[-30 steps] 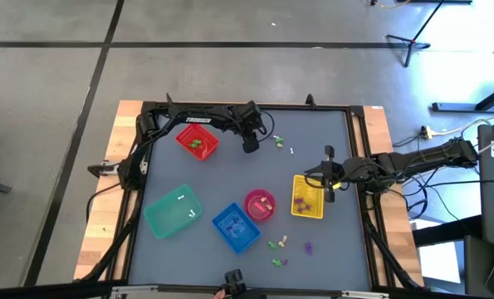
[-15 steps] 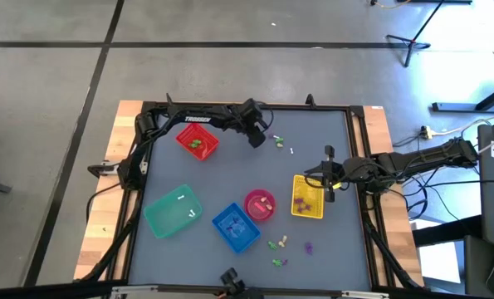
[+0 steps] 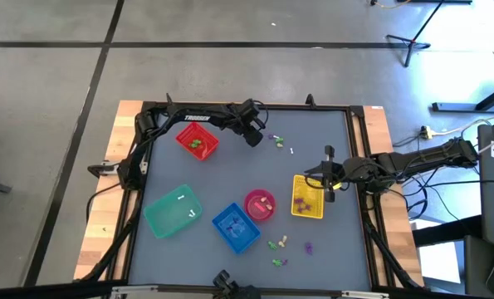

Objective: Sort Halloween decoration
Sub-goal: Put the violet witch hat toy into the blue bin

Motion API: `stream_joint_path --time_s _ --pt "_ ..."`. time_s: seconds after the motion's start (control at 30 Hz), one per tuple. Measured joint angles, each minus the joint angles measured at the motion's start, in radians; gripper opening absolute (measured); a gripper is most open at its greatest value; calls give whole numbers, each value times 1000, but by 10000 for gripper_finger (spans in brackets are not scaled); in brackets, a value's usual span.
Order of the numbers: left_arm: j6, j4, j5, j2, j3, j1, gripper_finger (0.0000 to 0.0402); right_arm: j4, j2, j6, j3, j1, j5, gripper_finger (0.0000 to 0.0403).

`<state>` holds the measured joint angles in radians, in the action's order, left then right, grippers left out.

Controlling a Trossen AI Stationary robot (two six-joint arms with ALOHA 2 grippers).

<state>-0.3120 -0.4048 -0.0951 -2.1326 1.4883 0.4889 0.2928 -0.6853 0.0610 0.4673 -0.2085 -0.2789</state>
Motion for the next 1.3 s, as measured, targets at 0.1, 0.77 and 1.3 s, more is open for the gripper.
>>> stream_joint_path --time_s 0.1,0.77,1.3 --pt "0 -4 1 0 0 0 135 0 0 6 0 0 0 51" --pt "178 -146 66 -1 0 -50 135 0 0 27 0 0 -1 51" --pt "61 -122 61 10 37 -56 135 0 0 27 0 0 -1 51"
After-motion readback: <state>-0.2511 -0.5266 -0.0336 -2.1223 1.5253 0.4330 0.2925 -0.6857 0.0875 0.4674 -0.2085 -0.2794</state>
